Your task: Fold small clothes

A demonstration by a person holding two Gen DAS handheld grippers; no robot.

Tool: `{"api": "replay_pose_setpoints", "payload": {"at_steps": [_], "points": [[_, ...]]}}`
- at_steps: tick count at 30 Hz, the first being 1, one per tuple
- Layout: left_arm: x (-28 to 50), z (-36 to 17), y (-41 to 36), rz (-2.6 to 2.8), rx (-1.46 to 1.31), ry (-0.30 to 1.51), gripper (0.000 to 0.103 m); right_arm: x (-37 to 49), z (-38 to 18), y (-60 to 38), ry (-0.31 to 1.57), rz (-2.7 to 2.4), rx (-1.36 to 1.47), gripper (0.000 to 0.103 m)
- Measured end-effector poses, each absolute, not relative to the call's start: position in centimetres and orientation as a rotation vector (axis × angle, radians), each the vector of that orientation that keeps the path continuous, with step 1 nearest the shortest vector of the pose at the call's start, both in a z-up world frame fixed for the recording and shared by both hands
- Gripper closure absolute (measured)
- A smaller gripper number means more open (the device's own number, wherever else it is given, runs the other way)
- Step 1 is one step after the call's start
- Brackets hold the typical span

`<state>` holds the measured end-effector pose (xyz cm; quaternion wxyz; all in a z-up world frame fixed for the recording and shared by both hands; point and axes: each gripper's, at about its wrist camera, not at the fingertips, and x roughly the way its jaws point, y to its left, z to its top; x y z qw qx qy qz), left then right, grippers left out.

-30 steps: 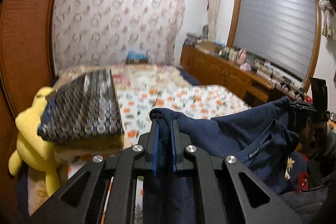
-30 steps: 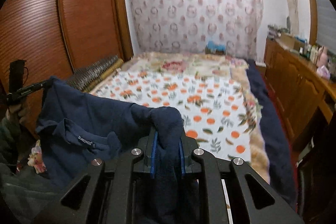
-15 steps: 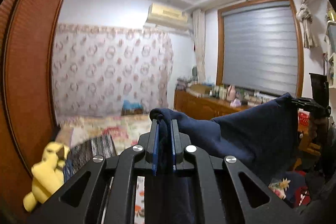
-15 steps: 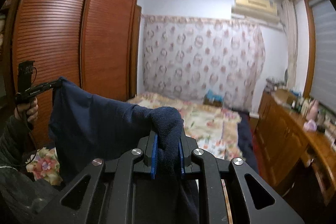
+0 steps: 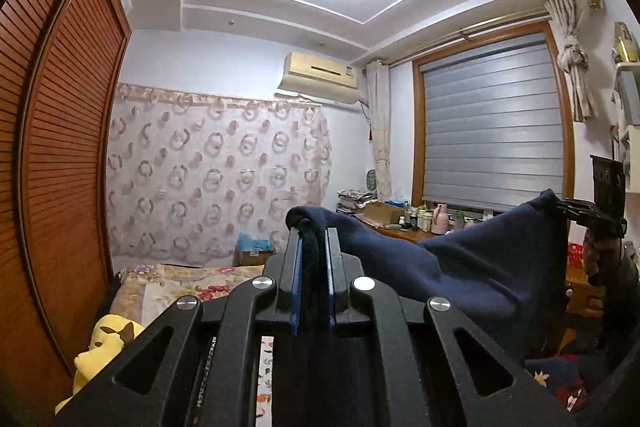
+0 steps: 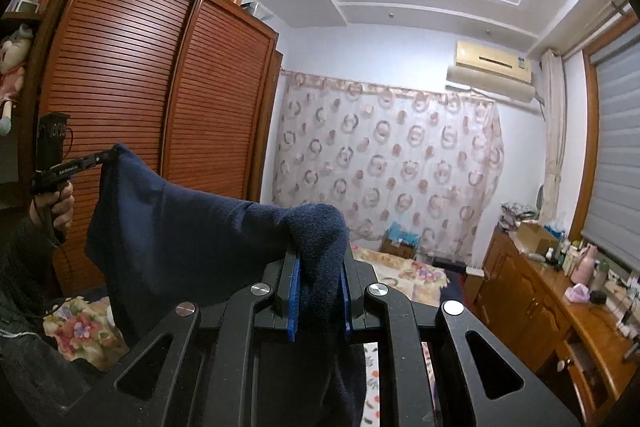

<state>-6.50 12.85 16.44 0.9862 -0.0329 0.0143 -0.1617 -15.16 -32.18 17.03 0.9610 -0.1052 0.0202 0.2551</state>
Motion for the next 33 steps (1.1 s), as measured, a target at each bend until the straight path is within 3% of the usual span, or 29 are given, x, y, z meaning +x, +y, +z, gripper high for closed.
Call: {"api": "replay_pose_setpoints", "payload": {"at_steps": [6, 11, 14, 16, 20, 23, 24, 28, 33], "points": [[0.2, 15.6, 12.0, -0.255, -0.064, 0.1, 0.093, -8.3, 17.0, -29.6, 0.099, 0.483, -0.252, 0.087], [11.4, 11.2, 11.9, -0.199, -0.075, 0.27, 0.091, 3.5, 13.4, -26.7, 0.25, 0.389, -0.277, 0.087], [17.6, 7.6, 11.8, -0.148, -0.055, 0.37, 0.079, 11.2, 9.1, -25.4, 0.361, 0.333, -0.243, 0.084], [19.8, 5.7, 11.6, -0.14, -0.055, 0.422, 0.057, 16.0, 5.8, -25.1, 0.461, 0.302, -0.198, 0.066], [21.6, 1.2, 11.3, -0.153, -0.06, 0.55, 0.054, 22.0, -0.6, -25.2, 0.637, 0.233, -0.159, 0.065], [20.5, -0.1, 10.2, -0.17, -0.043, 0.571, 0.036, 22.1, -2.8, -25.7, 0.656, 0.246, -0.14, 0.065], [20.3, -0.4, 9.7, -0.184, -0.038, 0.581, 0.025, 21.9, -3.0, -25.8, 0.659, 0.258, -0.134, 0.062], [18.8, -0.9, 8.1, -0.211, 0.001, 0.597, 0.023, 21.1, -3.7, -26.2, 0.669, 0.302, -0.125, 0.046], [16.6, -1.4, 6.5, -0.255, 0.023, 0.609, 0.023, 19.8, -2.8, -28.3, 0.698, 0.325, -0.157, 0.046]]}}
